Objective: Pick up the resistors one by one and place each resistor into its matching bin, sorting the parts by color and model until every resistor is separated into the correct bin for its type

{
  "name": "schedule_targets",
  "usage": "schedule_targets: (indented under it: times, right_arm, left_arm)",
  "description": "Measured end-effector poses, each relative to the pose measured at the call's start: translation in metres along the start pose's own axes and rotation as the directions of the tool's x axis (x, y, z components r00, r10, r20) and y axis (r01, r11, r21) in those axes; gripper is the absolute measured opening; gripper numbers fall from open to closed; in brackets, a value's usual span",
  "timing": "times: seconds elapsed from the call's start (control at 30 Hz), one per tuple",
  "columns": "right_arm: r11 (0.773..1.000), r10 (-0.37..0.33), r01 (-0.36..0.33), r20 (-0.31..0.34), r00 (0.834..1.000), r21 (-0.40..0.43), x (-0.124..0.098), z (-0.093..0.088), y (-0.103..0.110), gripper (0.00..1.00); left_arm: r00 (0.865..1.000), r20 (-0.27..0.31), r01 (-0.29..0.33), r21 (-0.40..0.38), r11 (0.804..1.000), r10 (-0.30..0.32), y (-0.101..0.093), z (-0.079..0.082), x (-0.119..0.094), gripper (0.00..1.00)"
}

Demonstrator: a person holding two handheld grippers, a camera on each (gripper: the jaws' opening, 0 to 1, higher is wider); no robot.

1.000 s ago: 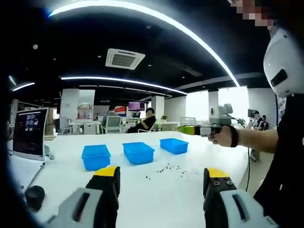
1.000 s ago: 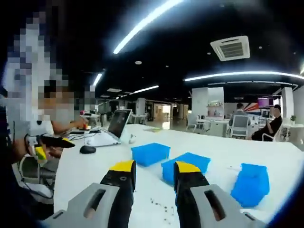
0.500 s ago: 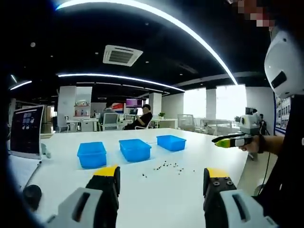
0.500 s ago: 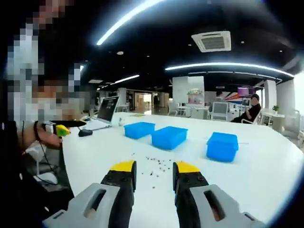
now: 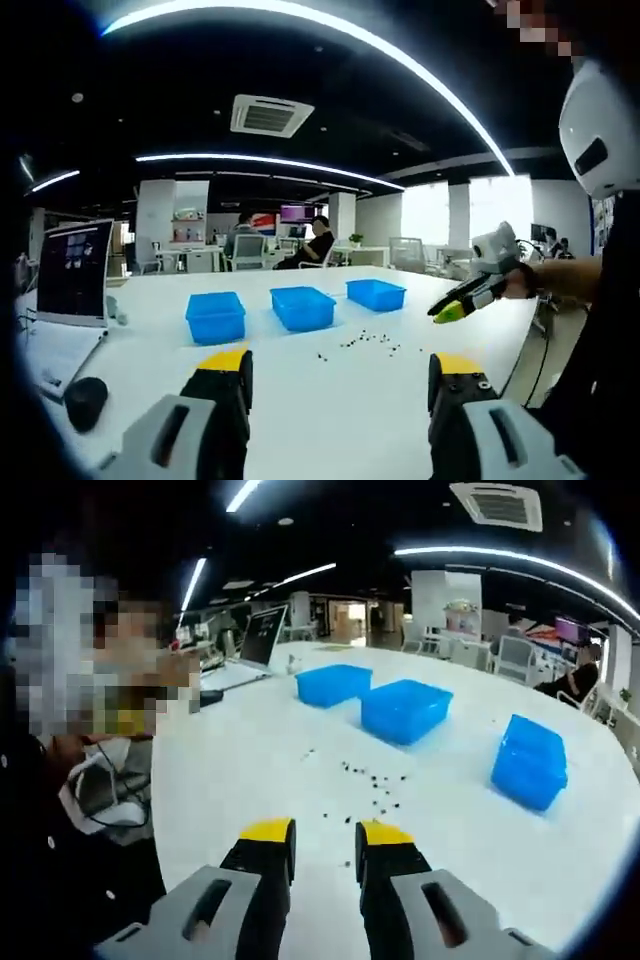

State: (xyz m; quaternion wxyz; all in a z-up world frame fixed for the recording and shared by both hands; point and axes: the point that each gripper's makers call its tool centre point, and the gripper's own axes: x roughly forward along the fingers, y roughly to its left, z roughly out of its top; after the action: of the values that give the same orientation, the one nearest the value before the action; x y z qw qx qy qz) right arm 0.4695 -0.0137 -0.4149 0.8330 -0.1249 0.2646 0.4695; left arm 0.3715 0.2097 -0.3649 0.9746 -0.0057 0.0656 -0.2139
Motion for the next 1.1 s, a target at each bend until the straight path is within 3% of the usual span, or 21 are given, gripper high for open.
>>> schedule_targets:
  times: [0.13, 0.17, 0.4, 0.8, 1.1]
  right_arm:
    - [0.996, 0.045, -0.054, -0.127, 0.991, -0.068, 0.014, -0.006, 0.0, 0.24]
    - [0.993, 0.055, -0.072, -0.181, 0.982, -0.089, 0.019, -0.011, 0.0, 0.24]
    - [0.981, 0.092, -0.147, -0.358, 0.929, -0.128, 0.042, -0.028, -0.002, 0.22]
    - [0.977, 0.094, -0.168, -0.443, 0.891, -0.131, 0.064, -0.031, -0.013, 0.17]
    - [0.975, 0.077, -0.165, -0.465, 0.882, -0.151, 0.069, -0.036, -0.018, 0.15]
  left_arm:
    - [1.0, -0.004, 0.013, -0.008, 1.0, -0.013, -0.002, -0.003, 0.0, 0.72]
    - [1.0, -0.008, 0.02, -0.011, 1.0, -0.02, -0.004, -0.005, 0.0, 0.72]
    - [0.996, -0.042, 0.076, -0.01, 0.997, -0.076, -0.016, -0.015, 0.0, 0.72]
    - [0.997, -0.047, 0.057, -0.037, 0.998, -0.059, -0.012, -0.023, -0.002, 0.72]
    - [0.998, -0.047, 0.042, -0.048, 0.998, -0.044, -0.009, -0.026, -0.003, 0.72]
